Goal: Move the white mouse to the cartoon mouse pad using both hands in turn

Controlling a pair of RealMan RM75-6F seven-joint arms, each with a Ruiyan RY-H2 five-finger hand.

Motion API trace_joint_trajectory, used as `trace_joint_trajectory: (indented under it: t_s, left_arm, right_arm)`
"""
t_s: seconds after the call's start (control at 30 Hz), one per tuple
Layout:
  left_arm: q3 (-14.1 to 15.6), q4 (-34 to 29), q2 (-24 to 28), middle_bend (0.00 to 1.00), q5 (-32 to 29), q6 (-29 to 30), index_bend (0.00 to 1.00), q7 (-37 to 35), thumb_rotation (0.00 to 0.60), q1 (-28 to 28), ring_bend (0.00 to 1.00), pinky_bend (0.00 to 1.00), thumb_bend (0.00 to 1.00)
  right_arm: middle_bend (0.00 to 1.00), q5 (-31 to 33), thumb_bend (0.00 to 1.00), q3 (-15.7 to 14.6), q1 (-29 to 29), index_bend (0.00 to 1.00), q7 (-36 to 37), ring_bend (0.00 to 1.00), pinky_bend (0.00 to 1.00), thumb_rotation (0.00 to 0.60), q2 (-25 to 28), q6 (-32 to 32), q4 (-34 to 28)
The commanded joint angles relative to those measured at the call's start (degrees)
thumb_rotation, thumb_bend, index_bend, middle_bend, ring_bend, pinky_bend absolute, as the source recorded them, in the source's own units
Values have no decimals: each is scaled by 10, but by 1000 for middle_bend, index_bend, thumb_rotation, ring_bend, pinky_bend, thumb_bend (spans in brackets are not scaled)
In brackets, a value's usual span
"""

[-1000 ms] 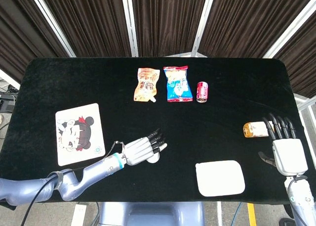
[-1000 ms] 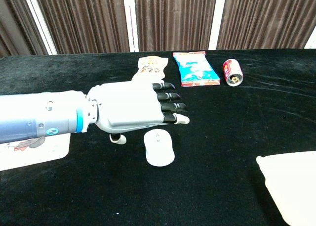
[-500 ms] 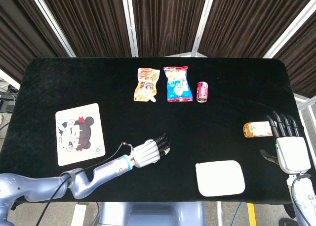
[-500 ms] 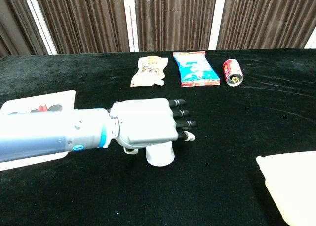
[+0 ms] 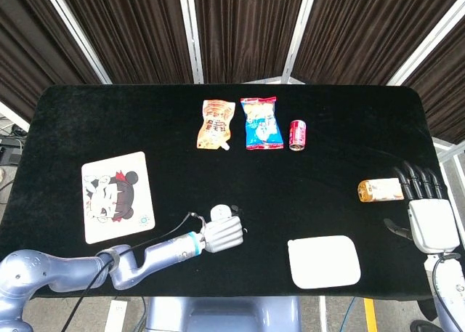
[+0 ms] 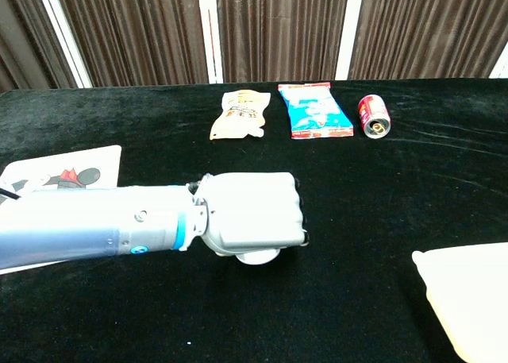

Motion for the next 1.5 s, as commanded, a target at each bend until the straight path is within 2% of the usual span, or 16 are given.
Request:
trace_joint_trajectory:
  t_s: [0.03, 0.2, 0.37, 0.43, 0.53, 0.6, 0.7, 0.8, 0.93, 1.07, 1.33, 1.37, 1.43, 1.5]
  left_arm:
    - [14, -10, 27, 440, 23, 16, 603, -17, 600, -6, 404, 378, 0]
    - [50, -16, 88, 444, 79, 58, 608, -65, 600, -10, 407, 380, 0]
    - [117, 15, 168, 444, 155, 146, 610, -155, 600, 4, 405, 381, 0]
    - [152, 52, 190, 443, 187, 199, 607, -203, 600, 20, 404, 381, 0]
    - [204, 149, 202, 446, 237, 292, 609, -279, 600, 53, 405, 381, 0]
    - [236, 244, 205, 449, 252, 357, 617, -331, 600, 94, 406, 380, 0]
    - [242, 339, 181, 452, 250, 411, 622, -389, 600, 128, 408, 380, 0]
    - [244, 411, 159, 453, 247, 439, 622, -427, 600, 150, 408, 380, 0]
    - [248, 467, 139, 453, 247, 458, 622, -456, 600, 166, 408, 380, 0]
    - [256, 513, 119, 454, 252, 472, 622, -478, 600, 177, 409, 381, 0]
    - [266, 551, 94, 424, 257, 477, 601, -495, 600, 183, 392, 363, 0]
    - [267, 555, 89, 382, 258, 477, 571, -497, 600, 183, 358, 339, 0]
    - [269, 565, 82, 227, 258, 478, 434, -495, 600, 184, 222, 248, 0]
    - [270, 573, 78, 37, 257, 475, 139, -489, 600, 184, 40, 79, 0]
  right_arm:
    - [0, -2, 0, 1, -2, 0, -1, 0, 0, 600, 0, -1, 0]
    - [0, -7, 0, 2, -4, 0, -7, 0, 0, 600, -2, -4, -1]
    - [0, -14, 0, 3, -8, 0, -21, 0, 0, 600, -6, -4, -6]
    - [0, -17, 0, 3, -9, 0, -27, 0, 0, 600, -9, -4, -7]
    - [0, -21, 0, 3, -9, 0, -37, 0, 0, 600, -13, -6, -9]
    - [0, -25, 0, 3, -8, 0, -50, 0, 0, 600, -18, -9, -9]
    - [0, -27, 0, 5, -8, 0, -62, 0, 0, 600, -23, -9, -13]
    - [0, -29, 0, 6, -8, 0, -71, 0, 0, 600, -26, -11, -15]
    - [0, -30, 0, 7, -8, 0, -78, 0, 0, 600, -28, -14, -16]
    - [0, -28, 0, 10, -8, 0, -81, 0, 0, 600, -30, -16, -16]
    - [0, -26, 0, 13, -11, 0, -80, 0, 0, 600, -29, -17, -14]
    - [0, -25, 0, 14, -12, 0, -80, 0, 0, 600, -29, -17, -13]
    - [0, -24, 0, 15, -13, 0, -79, 0, 0, 600, -29, -18, -12]
    - [0, -24, 0, 16, -13, 0, -77, 0, 0, 600, -28, -19, -12]
